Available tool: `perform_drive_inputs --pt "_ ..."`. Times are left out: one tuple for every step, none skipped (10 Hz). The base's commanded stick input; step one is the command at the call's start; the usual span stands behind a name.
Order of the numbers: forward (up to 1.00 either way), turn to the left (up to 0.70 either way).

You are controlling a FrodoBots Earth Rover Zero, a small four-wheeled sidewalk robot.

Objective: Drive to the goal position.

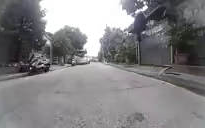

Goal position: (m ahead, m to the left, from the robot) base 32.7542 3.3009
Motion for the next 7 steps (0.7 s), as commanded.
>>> perform_drive_inputs --pt "1.00 -0.08" --pt "1.00 0.03" --pt "1.00 0.03" --pt "1.00 0.03" --pt "1.00 0.03" --pt "1.00 0.03" --pt "1.00 0.03"
